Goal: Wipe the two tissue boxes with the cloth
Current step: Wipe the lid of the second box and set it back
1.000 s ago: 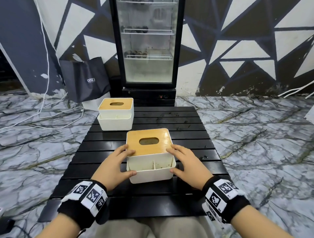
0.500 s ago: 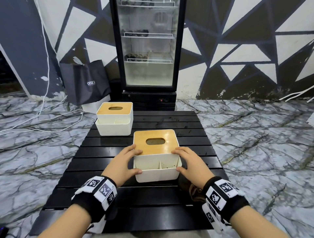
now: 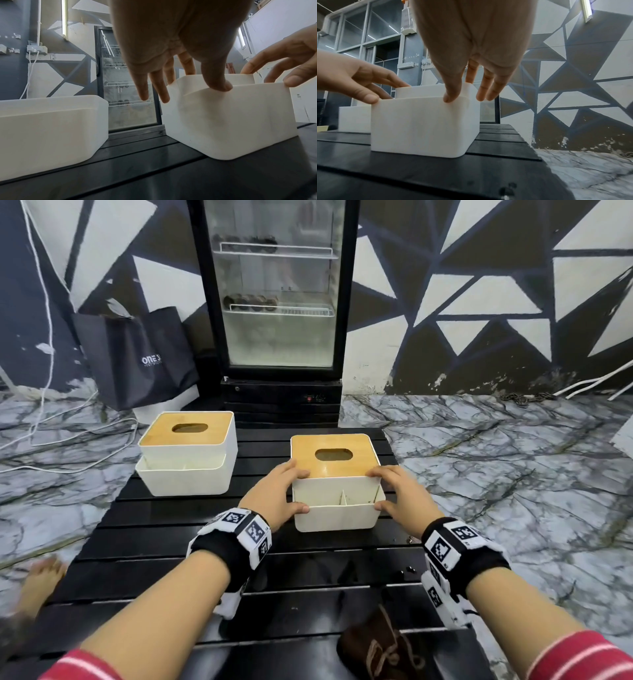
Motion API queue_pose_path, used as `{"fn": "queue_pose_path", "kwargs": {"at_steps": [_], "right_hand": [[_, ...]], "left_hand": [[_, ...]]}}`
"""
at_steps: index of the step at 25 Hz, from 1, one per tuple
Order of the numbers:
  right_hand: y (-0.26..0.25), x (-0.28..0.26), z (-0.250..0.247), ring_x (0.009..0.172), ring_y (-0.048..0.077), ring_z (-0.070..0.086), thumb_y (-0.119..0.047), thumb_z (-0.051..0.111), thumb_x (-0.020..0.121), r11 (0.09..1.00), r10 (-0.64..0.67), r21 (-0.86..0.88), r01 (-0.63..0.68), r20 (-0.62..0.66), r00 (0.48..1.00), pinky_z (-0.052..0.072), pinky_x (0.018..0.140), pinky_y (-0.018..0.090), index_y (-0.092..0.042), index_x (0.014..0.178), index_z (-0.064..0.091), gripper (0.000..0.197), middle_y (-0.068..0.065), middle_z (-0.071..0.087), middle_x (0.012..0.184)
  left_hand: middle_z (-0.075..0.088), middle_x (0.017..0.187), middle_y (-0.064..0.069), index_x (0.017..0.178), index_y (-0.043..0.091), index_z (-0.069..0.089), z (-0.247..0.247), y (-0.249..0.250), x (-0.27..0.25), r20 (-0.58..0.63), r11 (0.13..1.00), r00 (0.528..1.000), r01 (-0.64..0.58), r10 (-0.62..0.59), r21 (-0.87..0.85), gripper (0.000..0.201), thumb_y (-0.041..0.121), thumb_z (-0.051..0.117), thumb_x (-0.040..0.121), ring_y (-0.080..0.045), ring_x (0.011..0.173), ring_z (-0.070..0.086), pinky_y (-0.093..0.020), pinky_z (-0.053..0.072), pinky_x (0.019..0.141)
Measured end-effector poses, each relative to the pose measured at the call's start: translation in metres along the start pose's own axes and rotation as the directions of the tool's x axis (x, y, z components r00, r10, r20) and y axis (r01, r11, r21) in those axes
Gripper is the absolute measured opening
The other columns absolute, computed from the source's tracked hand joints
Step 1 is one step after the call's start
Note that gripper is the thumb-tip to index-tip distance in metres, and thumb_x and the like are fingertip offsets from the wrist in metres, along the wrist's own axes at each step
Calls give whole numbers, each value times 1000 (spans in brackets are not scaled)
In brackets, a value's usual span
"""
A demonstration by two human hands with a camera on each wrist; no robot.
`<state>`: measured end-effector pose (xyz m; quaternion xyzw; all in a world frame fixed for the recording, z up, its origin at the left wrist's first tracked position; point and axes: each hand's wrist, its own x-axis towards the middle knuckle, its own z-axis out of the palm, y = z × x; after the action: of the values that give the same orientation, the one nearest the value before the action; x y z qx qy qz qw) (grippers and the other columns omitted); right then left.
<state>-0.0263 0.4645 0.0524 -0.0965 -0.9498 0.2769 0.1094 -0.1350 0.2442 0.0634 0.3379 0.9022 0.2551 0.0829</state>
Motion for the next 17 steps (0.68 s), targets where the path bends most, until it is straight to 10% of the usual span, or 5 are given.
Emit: {"fn": "queue_pose_path", "kwargs": {"at_steps": [17], "right_hand": [[42, 81, -10, 108, 19, 49, 1, 67, 76, 1000, 16, -4, -16, -48, 999, 36, 93, 24, -18, 124, 50, 54, 4, 47, 128]], "left_hand": [[18, 157, 4, 139, 26, 41, 5, -2, 94, -36, 1000, 999, -20, 20, -14, 66, 22, 71, 81, -14, 142, 26, -29, 21, 115]]}}
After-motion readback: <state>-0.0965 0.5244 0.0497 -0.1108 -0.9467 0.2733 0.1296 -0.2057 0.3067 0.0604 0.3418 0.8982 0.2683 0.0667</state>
